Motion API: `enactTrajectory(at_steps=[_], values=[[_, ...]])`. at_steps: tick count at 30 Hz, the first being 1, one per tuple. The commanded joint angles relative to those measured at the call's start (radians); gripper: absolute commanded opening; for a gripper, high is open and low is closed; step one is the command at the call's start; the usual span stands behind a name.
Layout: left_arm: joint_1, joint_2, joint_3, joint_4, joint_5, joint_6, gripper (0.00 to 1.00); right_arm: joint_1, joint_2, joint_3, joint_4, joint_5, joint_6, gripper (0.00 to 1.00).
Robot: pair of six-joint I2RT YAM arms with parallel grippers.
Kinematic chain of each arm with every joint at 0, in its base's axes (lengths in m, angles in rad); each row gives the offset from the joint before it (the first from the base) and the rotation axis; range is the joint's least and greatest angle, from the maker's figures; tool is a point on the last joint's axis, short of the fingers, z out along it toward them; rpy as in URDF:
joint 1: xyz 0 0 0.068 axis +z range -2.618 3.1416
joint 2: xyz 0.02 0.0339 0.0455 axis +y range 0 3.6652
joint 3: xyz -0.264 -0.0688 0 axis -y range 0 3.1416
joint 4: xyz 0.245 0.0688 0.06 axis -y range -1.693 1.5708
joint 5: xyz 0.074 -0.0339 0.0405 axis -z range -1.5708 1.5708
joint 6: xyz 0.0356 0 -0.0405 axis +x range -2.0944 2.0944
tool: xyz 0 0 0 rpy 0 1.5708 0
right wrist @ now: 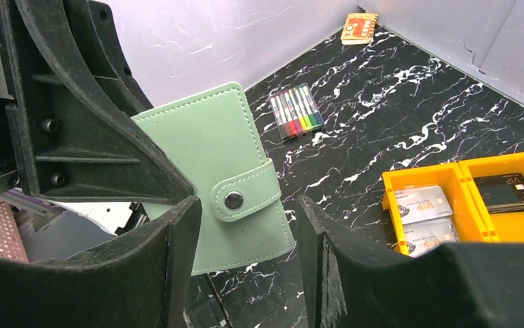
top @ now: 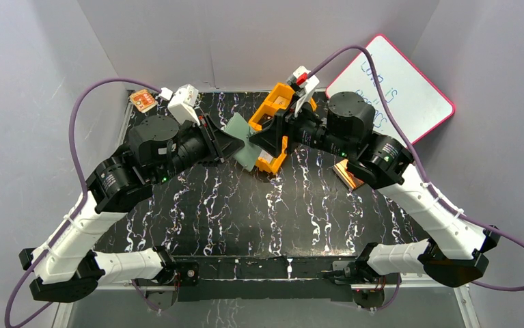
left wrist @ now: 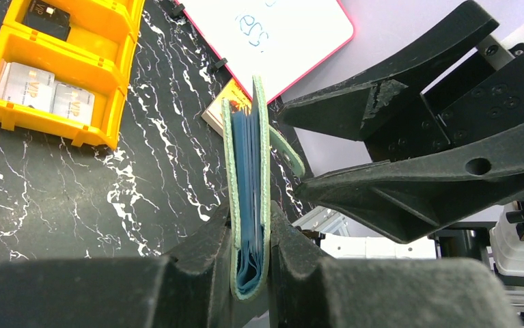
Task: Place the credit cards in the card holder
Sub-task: Close the card holder.
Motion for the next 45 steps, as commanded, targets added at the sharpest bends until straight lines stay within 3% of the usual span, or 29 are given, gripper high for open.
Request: enactTrajectory(at_steps=[1,7,10,15,21,30,36,43,45], values=[[-0.004,-0.007,0.032,0.013,-0.006,0.018,0.0,0.001,-0.036,-0.004,0.088,0.018,0.004,0.61],[-0.004,-0.007,0.031,0.016,-0.001,0.014,0.0,0.001,-0.035,0.0,0.078,0.009,0.003,0.43],[-0.004,-0.007,0.029,0.02,0.004,0.012,0.0,0.0,-0.032,0.002,0.071,0.005,0.003,0.43],[-0.004,-0.009,0.027,0.022,0.005,0.01,0.0,0.0,-0.034,-0.005,0.086,-0.029,0.01,0.64],[-0.004,-0.009,0.026,0.022,0.006,0.009,0.0,0.001,-0.018,0.011,0.063,-0.039,0.014,0.66],[-0.004,-0.013,0.021,0.026,0.009,0.003,0.0,0.001,-0.025,0.008,0.051,-0.008,0.017,0.31],[-0.004,-0.013,0.021,0.028,0.013,0.004,0.0,0.001,-0.032,0.0,0.06,-0.004,0.016,0.2],[-0.004,-0.015,0.018,0.031,0.018,0.006,0.0,0.001,-0.035,-0.001,0.067,-0.011,0.004,0.0],[-0.004,-0.016,0.017,0.029,0.018,0.008,0.0,0.0,-0.04,0.001,0.068,-0.019,-0.01,0.0]])
